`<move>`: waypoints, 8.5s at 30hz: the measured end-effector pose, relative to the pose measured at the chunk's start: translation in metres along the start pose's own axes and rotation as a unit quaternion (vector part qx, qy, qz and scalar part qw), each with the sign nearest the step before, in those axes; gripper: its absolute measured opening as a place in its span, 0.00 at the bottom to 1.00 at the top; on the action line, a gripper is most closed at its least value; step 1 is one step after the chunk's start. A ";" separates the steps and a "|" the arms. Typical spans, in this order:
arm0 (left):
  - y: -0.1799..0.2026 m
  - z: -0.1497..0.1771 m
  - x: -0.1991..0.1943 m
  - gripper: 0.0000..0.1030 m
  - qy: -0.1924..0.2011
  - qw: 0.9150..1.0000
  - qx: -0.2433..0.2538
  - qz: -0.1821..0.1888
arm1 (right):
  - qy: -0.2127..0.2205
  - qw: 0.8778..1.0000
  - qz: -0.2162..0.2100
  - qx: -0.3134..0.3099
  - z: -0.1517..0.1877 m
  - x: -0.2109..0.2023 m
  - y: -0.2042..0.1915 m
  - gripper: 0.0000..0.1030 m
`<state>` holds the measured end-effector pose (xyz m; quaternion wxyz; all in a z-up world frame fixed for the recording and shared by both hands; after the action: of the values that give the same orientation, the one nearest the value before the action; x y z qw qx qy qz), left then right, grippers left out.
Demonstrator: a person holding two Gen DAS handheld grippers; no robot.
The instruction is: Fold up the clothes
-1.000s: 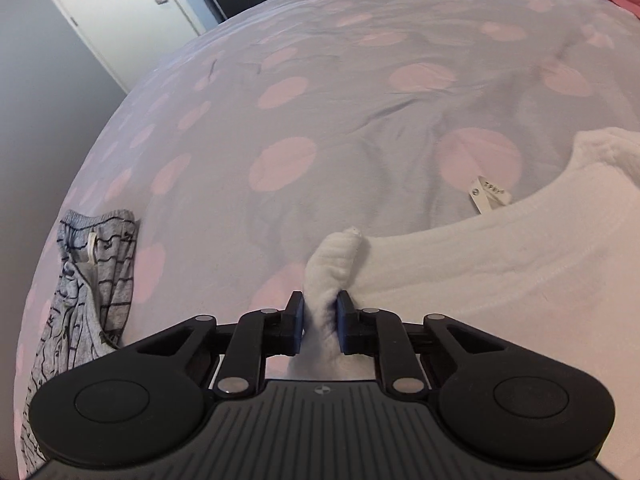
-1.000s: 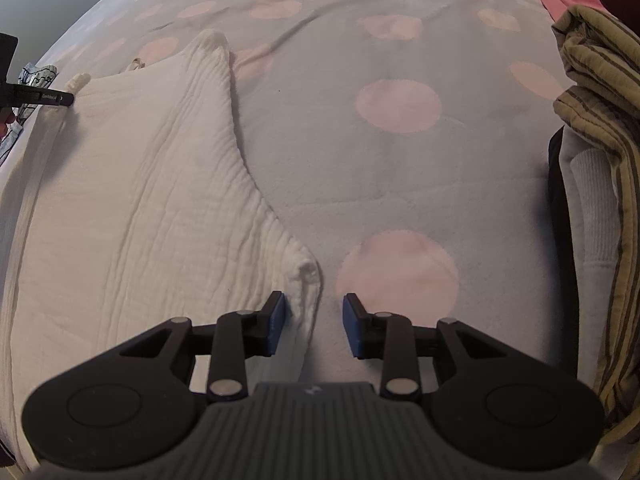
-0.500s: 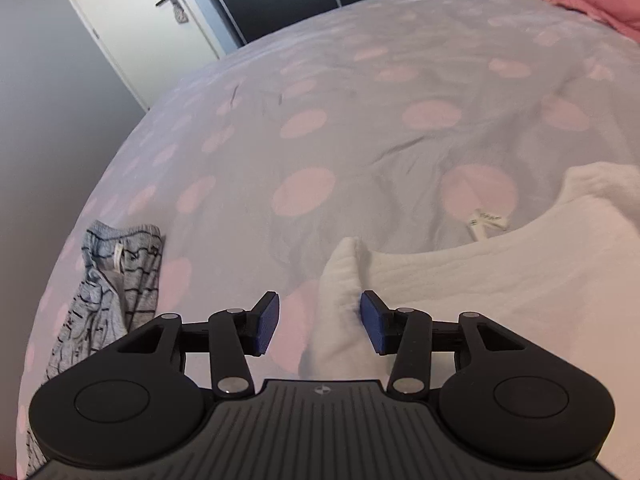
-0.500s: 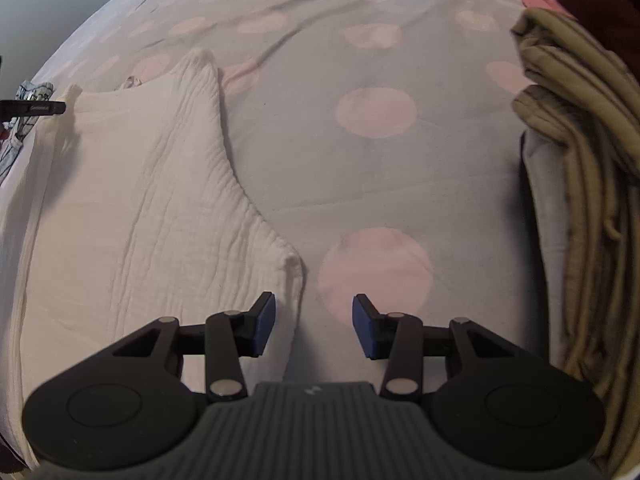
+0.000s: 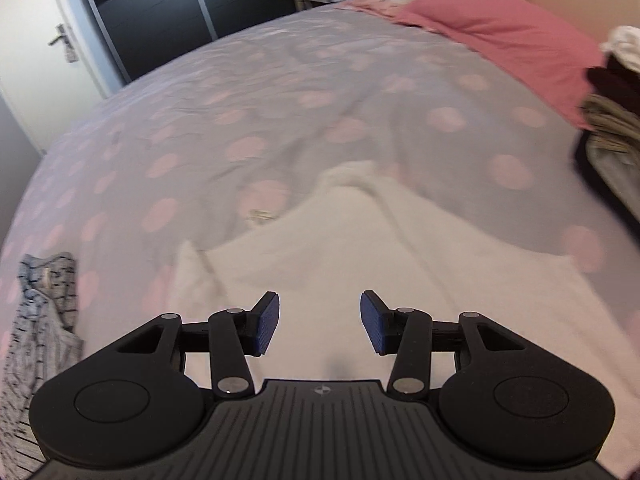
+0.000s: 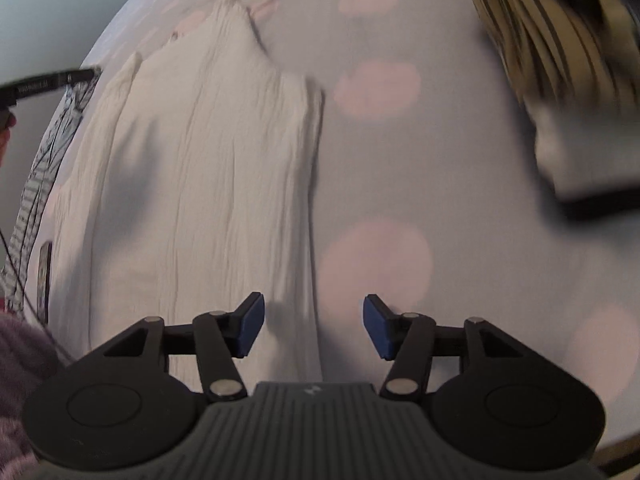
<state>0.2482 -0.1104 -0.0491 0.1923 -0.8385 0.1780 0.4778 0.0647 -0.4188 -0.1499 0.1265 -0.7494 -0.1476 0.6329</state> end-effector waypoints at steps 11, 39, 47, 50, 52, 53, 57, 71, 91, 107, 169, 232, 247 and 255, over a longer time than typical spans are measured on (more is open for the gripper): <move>0.142 -0.021 0.015 0.45 -0.071 0.990 -0.014 0.119 | -0.020 1.000 0.004 -0.014 0.057 -0.002 -0.007 0.57; 0.180 -0.029 0.089 0.05 -0.137 0.978 -0.082 0.135 | -0.027 0.998 -0.037 -0.042 0.070 0.020 -0.011 0.11; 0.116 -0.007 0.024 0.05 -0.100 0.972 -0.116 0.178 | -0.002 0.995 -0.037 -0.095 0.073 0.000 -0.061 0.10; 0.097 0.000 0.001 0.05 -0.088 0.969 -0.132 0.191 | -0.005 0.991 -0.049 -0.123 0.075 -0.001 -0.089 0.10; 0.080 0.007 -0.010 0.05 -0.082 0.967 -0.143 0.196 | -0.010 0.988 -0.060 -0.144 0.076 -0.002 -0.110 0.10; 0.071 0.011 -0.015 0.05 -0.079 0.966 -0.148 0.199 | -0.012 0.986 -0.067 -0.155 0.076 -0.001 -0.121 0.10; 0.034 0.030 -0.011 0.05 -0.073 0.960 -0.181 0.203 | -0.024 0.979 -0.084 -0.186 0.079 0.010 -0.159 0.10; -0.005 0.085 0.073 0.05 -0.059 0.945 -0.232 0.222 | -0.092 0.975 -0.072 -0.188 0.069 0.093 -0.212 0.11; 0.032 0.145 -0.016 0.25 -0.046 0.961 -0.190 0.196 | -0.066 0.956 0.048 -0.281 0.083 0.057 -0.158 0.43; 0.067 0.249 -0.044 0.25 -0.117 0.940 -0.237 0.213 | -0.110 0.933 0.008 -0.342 0.127 0.058 -0.173 0.05; -0.045 0.382 -0.080 0.07 -0.086 0.924 -0.355 0.112 | -0.012 0.957 -0.047 -0.287 0.073 0.090 -0.316 0.58; 0.012 0.270 -0.126 0.06 0.028 0.984 -0.143 0.105 | -0.054 0.960 -0.055 -0.270 0.087 0.155 -0.318 0.07; 0.122 0.242 -0.064 0.06 -0.040 0.992 0.056 0.106 | 0.065 0.984 0.016 -0.168 0.036 0.079 -0.233 0.29; 0.132 0.249 -0.035 0.08 -0.079 0.990 0.070 0.097 | 0.069 0.984 0.006 -0.166 0.039 0.077 -0.227 0.29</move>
<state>-0.0147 -0.0978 -0.1551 0.2168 -0.7616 0.2758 0.5449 0.0244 -0.1798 -0.1412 0.0061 -0.8029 -0.2370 0.5469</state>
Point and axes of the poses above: each gripper's, at about its wrist camera, not at the fingertips, and x roughly the way its jaws point, y to its right, z to its underside, the point moved 6 cm from there along x, roughly the way its jaws point, and after that the axes turned 6 degrees about -y, right-handed, at the moved point
